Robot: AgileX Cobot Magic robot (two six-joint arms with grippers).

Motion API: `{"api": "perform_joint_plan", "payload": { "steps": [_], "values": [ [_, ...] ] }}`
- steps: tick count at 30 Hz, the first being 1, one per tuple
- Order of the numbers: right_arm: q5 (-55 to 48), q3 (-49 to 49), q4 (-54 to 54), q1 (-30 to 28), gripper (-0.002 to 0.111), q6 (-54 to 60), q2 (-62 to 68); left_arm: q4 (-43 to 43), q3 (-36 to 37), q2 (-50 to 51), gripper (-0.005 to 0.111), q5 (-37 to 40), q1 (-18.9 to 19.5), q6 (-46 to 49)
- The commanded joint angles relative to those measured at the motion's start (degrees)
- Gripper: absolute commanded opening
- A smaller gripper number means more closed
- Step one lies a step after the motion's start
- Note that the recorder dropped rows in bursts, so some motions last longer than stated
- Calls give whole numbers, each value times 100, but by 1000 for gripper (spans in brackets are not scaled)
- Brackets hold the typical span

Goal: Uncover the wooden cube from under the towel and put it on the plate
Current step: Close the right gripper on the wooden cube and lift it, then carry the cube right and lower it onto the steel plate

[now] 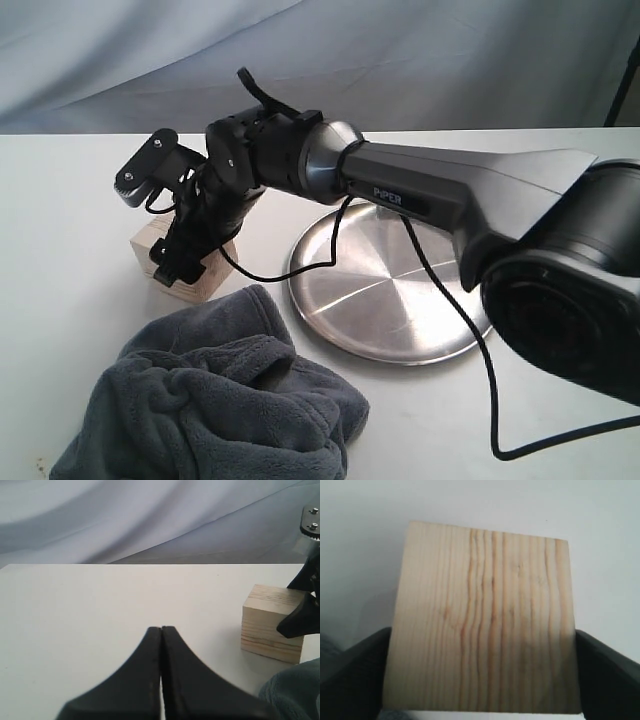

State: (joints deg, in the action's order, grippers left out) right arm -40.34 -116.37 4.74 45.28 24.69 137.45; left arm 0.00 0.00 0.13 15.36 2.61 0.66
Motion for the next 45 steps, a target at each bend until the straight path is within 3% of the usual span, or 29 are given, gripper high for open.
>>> {"api": "perform_joint_plan", "payload": {
  "steps": [1, 31, 36, 45],
  "values": [
    [-206, -39, 73, -6, 0, 83, -490, 0, 0, -13, 0, -37, -18, -22],
    [-2067, 179, 7, -147, 0, 358, -1988, 0, 0, -13, 0, -37, -18, -15],
    [-1962, 797, 32, -502, 0, 362, -2445, 0, 0, -13, 0, -37, -18, -15],
    [-842, 2446, 43, -1213, 0, 443, -3418, 0, 0, -13, 0, -37, -18, -2]
  ]
}}
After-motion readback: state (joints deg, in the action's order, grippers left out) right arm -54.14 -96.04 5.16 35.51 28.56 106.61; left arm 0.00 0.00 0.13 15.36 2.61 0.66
